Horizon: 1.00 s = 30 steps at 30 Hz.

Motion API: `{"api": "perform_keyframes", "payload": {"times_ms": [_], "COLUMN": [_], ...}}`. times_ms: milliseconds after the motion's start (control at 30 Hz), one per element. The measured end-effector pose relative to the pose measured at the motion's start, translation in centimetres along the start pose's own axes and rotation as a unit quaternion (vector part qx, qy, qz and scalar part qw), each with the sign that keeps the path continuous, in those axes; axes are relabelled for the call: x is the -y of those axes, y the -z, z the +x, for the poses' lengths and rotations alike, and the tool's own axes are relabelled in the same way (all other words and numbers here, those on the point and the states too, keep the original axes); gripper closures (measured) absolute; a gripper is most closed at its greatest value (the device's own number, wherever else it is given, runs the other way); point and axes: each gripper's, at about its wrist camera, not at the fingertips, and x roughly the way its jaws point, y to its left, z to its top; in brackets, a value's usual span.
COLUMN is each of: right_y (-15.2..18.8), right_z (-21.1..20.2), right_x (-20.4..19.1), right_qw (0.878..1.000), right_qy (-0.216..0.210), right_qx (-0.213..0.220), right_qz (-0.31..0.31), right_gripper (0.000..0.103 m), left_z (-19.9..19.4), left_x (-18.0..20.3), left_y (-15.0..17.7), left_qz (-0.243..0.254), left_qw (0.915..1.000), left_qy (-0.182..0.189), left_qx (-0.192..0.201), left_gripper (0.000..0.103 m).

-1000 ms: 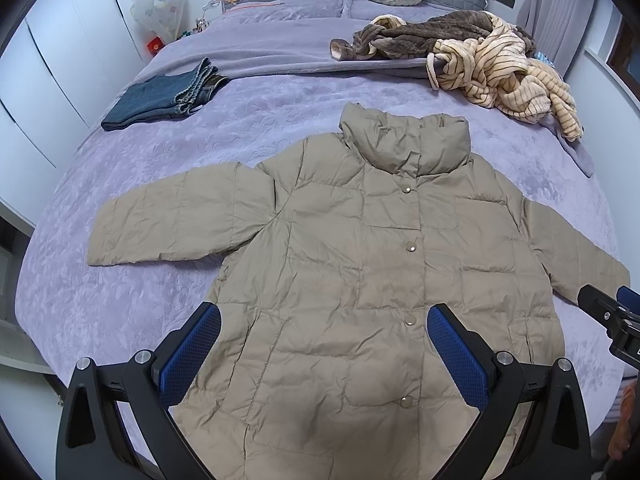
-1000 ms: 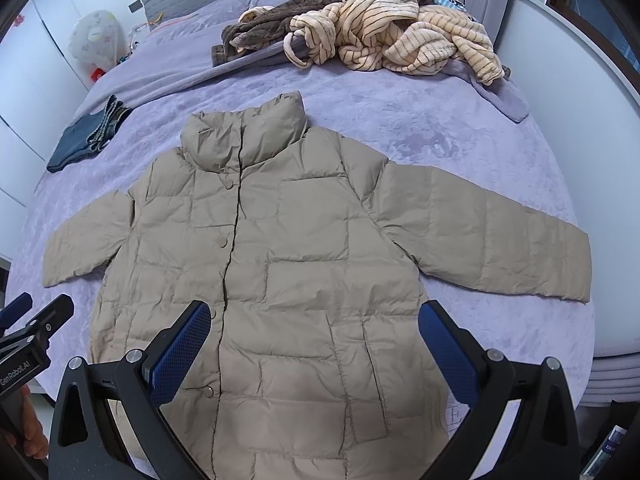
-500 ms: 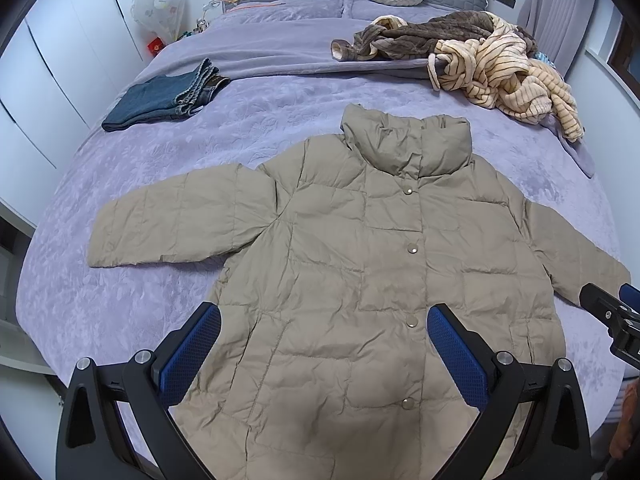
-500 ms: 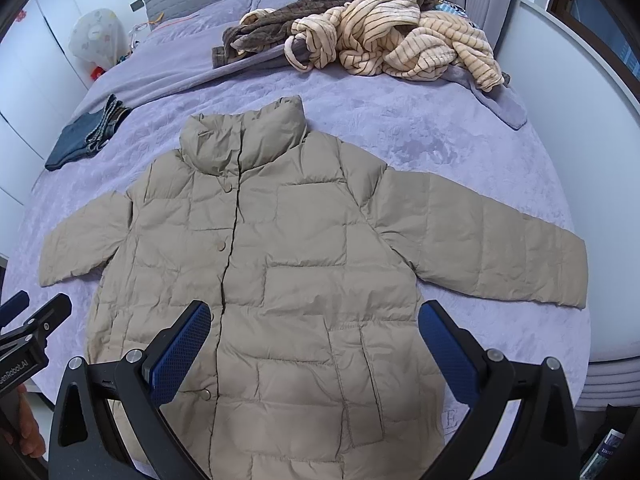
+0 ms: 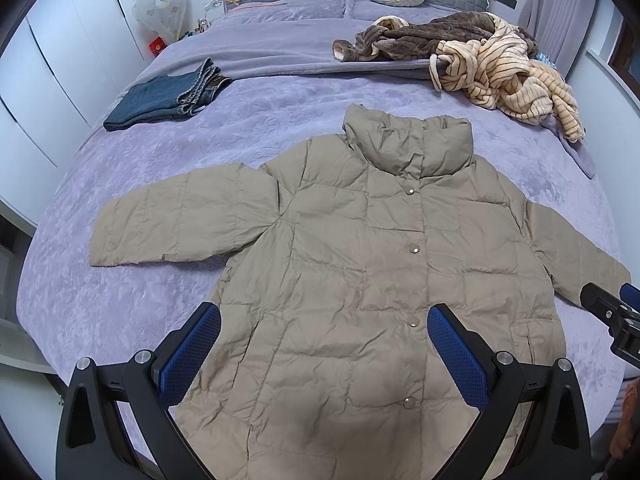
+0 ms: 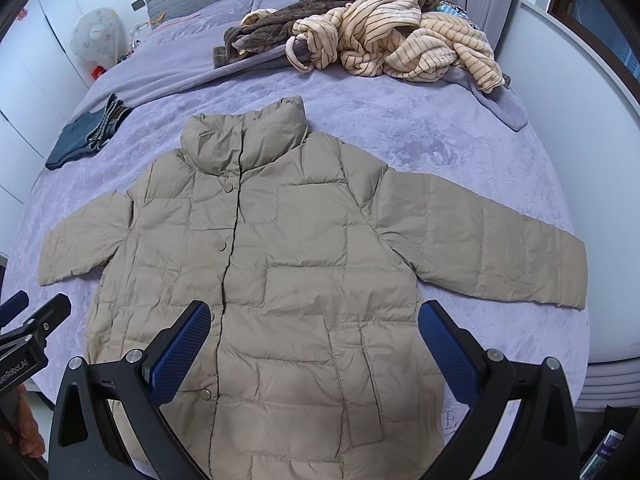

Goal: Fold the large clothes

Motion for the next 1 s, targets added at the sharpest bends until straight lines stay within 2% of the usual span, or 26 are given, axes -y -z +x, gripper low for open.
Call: {"api": "perform_keyframes", "payload": {"times_ms": [1000], "right_y": [0.12], "right_z": [-0.01], "right_x": [-0.18], "right_qw": [1.000], "right_qy": [0.002], "right_qx": [0.001], "right_qz": [0.000], "right_gripper": [0.000], "left_z": [-0.02], "left_x": [-0.32], "left_y": [-0.10], "left_qz": [-0.001], "left_qw": [1.0000], "left_qy": [0.000], "left_qx": [-0.001], "left_gripper": [0.000]}}
